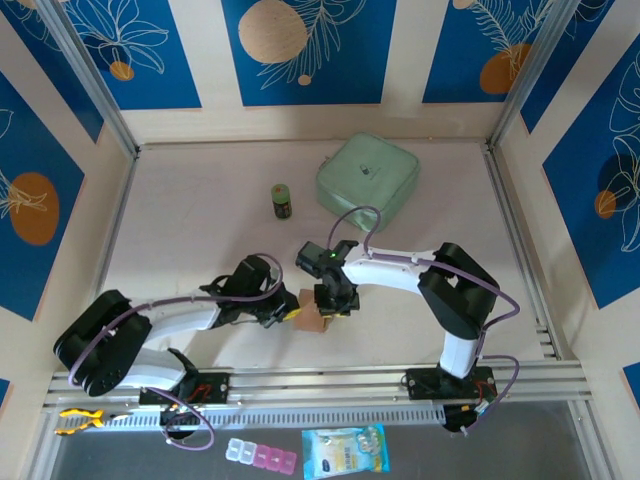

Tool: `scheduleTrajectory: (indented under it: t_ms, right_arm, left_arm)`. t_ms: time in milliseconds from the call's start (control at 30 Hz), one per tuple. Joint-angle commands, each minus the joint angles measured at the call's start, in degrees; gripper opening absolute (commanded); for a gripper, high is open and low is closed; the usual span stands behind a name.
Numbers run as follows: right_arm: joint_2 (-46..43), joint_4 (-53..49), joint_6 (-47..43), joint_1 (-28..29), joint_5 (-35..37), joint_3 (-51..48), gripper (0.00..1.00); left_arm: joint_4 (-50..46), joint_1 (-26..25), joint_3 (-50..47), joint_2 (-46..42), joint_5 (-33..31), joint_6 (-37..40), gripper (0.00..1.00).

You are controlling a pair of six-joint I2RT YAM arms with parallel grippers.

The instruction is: Take the credit cards out of the card holder

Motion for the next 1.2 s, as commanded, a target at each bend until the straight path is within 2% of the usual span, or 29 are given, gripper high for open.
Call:
scheduleTrajectory:
  t_ms: [0,333,533,800,1167]
  right_arm:
    - [-1.6,4.67,1.08,-0.91,-2.83,-2.02,0.25]
    - [-2.62,11.11,1.24,-2.04,-6.13,-6.97,0.23]
    - [-4.11,12.07,1.09,-2.83,-5.81,-8.23,0.18]
    - [-7.46,10.06,-0.49,-4.55,-4.51,-9.48,0.12]
    - [-14.17,4.24,-3.8,-7.92,-3.03,-8.99,0.12]
  left_arm:
    - [-2.94,-0.43,1.91,-0.19,-0.95,1.86,0.09]
    - [-5.97,-0.36,4.23,-0.41,-2.4,2.5,0.1]
    - [-6.05,-0.38,5.64,0.47,-2.49,3.08,0.1]
    - [-5.25,0.05,7.5,2.53,-2.5,4.34,0.1]
    - [-3.46,1.3,9.23,4.22,-2.67,5.97,0.13]
